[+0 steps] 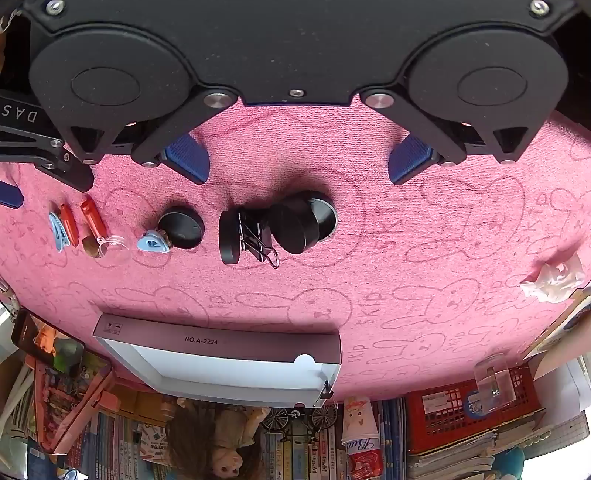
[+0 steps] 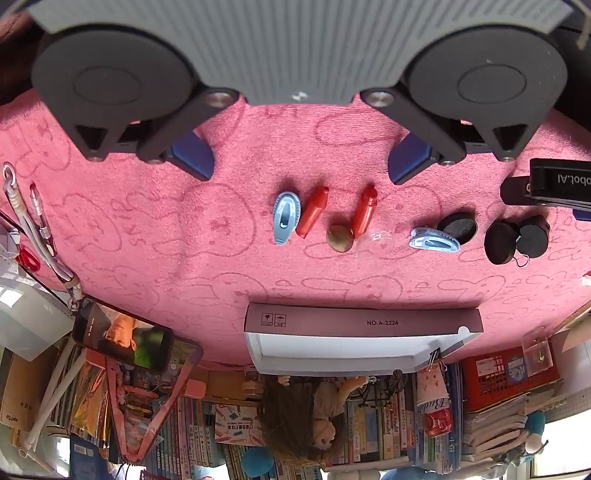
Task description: Organize rigid objects
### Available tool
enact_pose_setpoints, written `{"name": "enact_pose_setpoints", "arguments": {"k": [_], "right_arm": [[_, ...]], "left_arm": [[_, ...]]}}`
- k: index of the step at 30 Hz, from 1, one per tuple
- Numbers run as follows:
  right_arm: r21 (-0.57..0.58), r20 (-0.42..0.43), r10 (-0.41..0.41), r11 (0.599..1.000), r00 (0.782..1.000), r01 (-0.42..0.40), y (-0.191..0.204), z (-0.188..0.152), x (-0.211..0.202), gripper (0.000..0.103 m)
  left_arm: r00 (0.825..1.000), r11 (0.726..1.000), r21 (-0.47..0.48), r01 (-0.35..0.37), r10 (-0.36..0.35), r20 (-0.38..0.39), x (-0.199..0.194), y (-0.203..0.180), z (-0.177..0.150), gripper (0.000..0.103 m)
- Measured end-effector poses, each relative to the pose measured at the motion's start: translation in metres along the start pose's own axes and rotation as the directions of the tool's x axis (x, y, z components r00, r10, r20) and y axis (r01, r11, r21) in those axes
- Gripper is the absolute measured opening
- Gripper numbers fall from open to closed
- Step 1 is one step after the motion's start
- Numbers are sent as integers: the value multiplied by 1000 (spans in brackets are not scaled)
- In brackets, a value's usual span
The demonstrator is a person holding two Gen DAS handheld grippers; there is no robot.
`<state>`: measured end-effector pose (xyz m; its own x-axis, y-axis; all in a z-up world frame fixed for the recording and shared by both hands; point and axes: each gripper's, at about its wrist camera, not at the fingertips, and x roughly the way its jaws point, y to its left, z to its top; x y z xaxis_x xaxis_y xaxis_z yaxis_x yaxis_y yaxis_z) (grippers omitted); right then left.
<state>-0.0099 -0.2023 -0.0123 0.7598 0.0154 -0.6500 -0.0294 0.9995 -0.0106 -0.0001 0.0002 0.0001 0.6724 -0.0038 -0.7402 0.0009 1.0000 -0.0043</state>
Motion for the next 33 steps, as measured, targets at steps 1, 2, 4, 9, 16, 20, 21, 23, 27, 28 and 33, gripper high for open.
{"name": "enact_pose_setpoints", "arguments": {"k": [1, 2, 4, 9, 16, 20, 21, 23, 27, 28, 33], "right_arm": [[-1, 1, 1, 1000, 1000, -1, 0, 0, 0, 103], [1, 3, -1, 1000, 1000, 1, 0, 0, 0, 103], [3, 2, 1, 1000, 1000, -1, 0, 0, 0, 103], [2, 2, 1, 1000, 1000, -1, 1, -1, -1, 103], [3, 3, 1, 1000, 1000, -1, 1, -1, -1, 103], [3, 3, 1, 1000, 1000, -1, 1, -1, -1, 103], [3, 4, 1, 1000, 1000, -1, 1, -1, -1, 103], [2, 4, 1, 1000, 1000, -1, 1, -1, -1, 103], [2, 5, 1, 1000, 1000, -1, 1, -1, -1, 103], [2, 5, 1, 1000, 1000, -1, 1, -1, -1, 103], [2, 5, 0, 1000, 1000, 0, 1, -1, -1, 103]], "left_arm": [[1000, 1000, 6, -7, 7, -1, 0, 0, 0, 103], [1000, 1000, 8, -9, 9, -2, 0, 0, 0, 103], [1000, 1000, 8, -9, 9, -4, 0, -1, 0, 103], [1000, 1000, 6, -7, 7, -5, 0, 0, 0, 103], [1000, 1000, 6, -7, 7, -4, 0, 0, 0, 103], [1000, 1000, 6, -7, 7, -4, 0, -1, 0, 103], [1000, 1000, 6, -7, 7, -4, 0, 0, 0, 103], [1000, 1000, 6, -7, 7, -4, 0, 0, 0, 103], [1000, 1000, 6, -7, 7, -3, 0, -1, 0, 103], [1000, 1000, 6, -7, 7, -3, 0, -1, 0, 103], [1000, 1000, 6, -7, 7, -3, 0, -1, 0, 103]]}}
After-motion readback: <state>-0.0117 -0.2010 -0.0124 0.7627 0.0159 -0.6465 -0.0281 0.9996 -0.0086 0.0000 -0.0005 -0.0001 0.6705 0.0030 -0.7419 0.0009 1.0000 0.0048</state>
